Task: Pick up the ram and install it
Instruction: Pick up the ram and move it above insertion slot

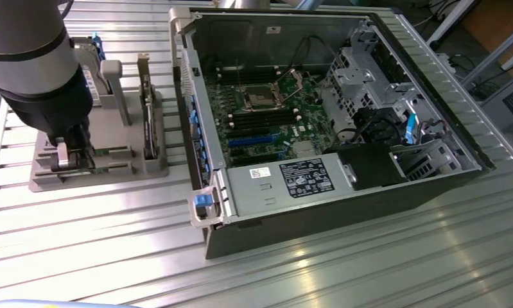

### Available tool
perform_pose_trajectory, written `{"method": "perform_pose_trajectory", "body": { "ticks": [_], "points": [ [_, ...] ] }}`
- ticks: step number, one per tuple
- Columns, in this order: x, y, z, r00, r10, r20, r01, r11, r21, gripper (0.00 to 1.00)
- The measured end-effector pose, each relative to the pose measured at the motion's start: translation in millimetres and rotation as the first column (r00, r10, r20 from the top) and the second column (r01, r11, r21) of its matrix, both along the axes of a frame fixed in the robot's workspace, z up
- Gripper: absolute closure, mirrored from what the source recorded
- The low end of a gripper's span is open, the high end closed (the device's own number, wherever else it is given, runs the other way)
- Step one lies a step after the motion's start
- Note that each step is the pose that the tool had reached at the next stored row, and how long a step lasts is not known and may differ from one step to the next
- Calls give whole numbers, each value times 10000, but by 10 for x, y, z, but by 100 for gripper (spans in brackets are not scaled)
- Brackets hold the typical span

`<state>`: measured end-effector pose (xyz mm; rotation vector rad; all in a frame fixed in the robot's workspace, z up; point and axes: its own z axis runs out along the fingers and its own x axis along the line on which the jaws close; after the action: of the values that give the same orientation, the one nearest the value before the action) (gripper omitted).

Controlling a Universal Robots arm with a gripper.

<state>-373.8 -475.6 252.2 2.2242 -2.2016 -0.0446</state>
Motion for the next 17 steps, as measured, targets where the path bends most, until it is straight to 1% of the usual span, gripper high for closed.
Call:
{"method": "perform_pose_trajectory", "body": {
  "ticks": [1, 2, 5, 12, 17],
  "points": [
    [7, 20, -21, 10000, 4, 0, -4, 10000, 0, 70],
    [9, 29, -32, 10000, 7, 2, -7, 10000, 1, 70],
    [13, 42, -54, 10000, 13, 1, -13, 10000, 1, 70],
    [12, 42, -125, 10000, 14, 2, -14, 10000, 1, 70],
    [12, 42, -204, 10000, 14, 1, -14, 10000, 1, 70]
  ]
}}
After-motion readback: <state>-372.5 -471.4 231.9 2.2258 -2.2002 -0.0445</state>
